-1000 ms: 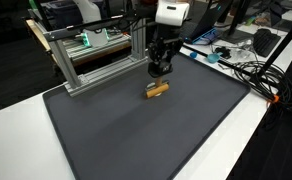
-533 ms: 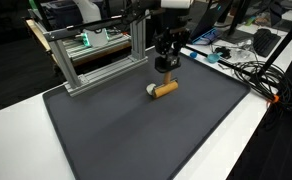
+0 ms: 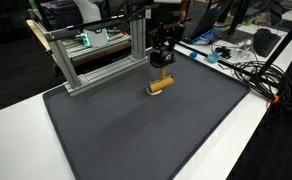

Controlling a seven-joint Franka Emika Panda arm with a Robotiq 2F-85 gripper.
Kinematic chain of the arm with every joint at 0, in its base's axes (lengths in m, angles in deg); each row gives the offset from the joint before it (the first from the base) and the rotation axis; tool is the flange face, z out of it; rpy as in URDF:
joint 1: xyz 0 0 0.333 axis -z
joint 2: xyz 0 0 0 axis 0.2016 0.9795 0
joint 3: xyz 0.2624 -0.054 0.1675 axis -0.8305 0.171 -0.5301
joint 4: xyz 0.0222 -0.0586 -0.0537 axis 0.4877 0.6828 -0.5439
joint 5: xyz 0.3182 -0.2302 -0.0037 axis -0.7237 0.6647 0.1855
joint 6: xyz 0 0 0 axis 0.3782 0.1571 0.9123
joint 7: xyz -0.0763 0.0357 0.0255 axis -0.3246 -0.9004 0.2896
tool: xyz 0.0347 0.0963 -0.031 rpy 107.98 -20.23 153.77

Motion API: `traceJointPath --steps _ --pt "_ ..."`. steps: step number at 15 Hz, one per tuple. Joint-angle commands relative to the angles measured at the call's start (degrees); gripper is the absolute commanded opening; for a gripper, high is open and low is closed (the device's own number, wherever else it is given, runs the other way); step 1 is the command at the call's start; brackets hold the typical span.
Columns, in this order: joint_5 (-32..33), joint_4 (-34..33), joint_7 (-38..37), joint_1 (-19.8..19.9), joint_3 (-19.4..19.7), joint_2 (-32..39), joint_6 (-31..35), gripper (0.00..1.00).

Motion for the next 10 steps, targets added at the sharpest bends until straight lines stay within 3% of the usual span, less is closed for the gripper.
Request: traceJointPath --steps 1,10 --pt "0.04 0.53 -1.7 0.52 1.13 0.83 0.32 0.21" --pt "0.14 -1.46 -1.48 0.84 1.61 4.96 -7.1 0.21"
